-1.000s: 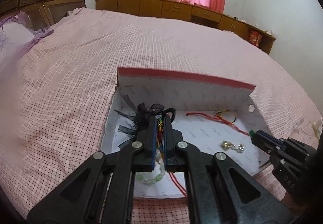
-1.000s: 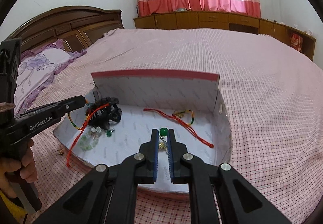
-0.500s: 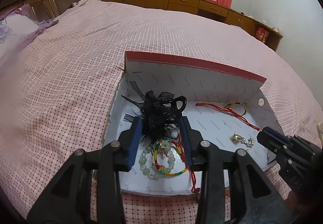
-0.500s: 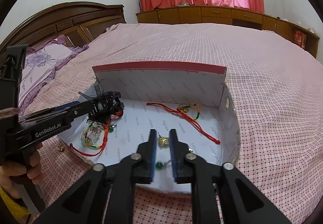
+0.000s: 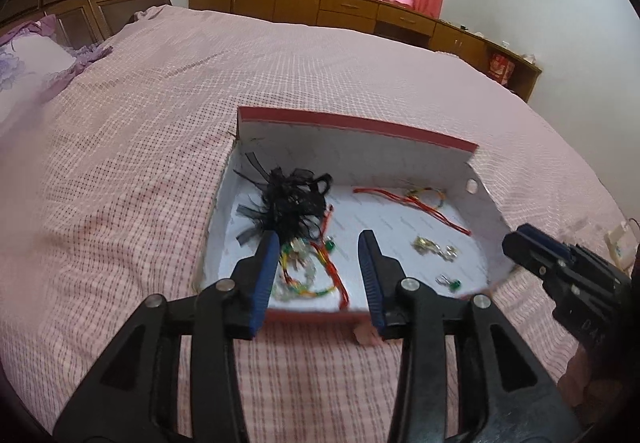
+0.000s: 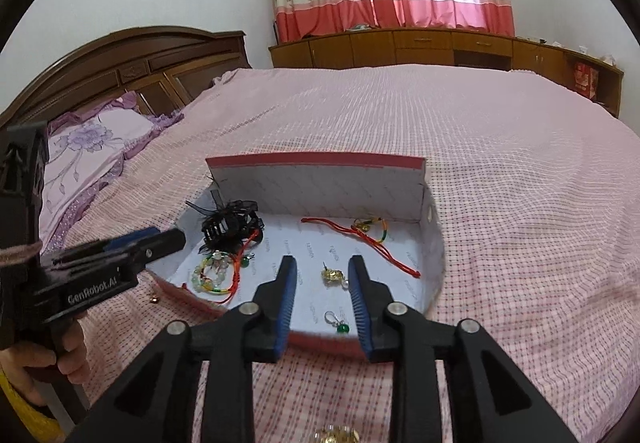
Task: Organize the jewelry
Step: 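Open left tool to drop the bracelet while right tool releases the earring, then move both open tools back toward the pink flower hair clip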
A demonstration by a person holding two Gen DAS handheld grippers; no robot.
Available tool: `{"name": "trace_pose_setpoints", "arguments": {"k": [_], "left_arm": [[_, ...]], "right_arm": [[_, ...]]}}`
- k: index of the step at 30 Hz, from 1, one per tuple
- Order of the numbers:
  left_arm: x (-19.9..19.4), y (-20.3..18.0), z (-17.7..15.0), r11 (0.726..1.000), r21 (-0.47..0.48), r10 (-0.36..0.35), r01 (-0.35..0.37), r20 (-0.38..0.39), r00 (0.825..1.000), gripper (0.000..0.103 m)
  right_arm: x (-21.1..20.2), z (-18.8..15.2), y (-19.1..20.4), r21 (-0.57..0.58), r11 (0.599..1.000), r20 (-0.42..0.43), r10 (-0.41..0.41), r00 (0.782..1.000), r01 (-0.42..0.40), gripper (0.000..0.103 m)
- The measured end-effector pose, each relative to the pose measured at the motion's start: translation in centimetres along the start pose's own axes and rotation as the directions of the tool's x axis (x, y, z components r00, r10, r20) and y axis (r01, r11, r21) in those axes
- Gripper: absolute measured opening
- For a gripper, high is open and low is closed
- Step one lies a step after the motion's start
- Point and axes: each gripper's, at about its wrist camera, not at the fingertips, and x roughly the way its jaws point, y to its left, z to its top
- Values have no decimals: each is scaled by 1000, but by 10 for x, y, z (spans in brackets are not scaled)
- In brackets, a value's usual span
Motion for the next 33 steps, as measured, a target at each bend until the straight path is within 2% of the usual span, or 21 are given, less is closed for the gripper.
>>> {"name": "trace_pose_setpoints", "arguments": {"k": [7, 16, 20, 23, 33], "left_arm": [[-16, -12, -20, 1000, 13, -28, 28, -23, 999, 34], [-15, -25, -39, 999, 14, -49, 50, -69, 996, 40], [-8, -32, -45, 999, 16, -46, 48, -93, 995, 45], [1, -37, -49, 999, 19, -31, 33, -114, 993, 52], [35, -55, -60, 998, 57, -9, 20, -187, 982, 55]], "right_arm": [[-23, -12, -1, 18, 1000, 5, -14, 1000, 14, 34], [-40, -32, -6, 26, 999, -21, -46, 999, 47, 35], [-47, -37, -11, 31, 998, -18, -60, 998, 60, 35], [-52, -40, -16, 46, 996, -13, -70, 997, 70, 40], [-53, -57, -35, 86, 991, -43, -99, 994, 102, 41]]}}
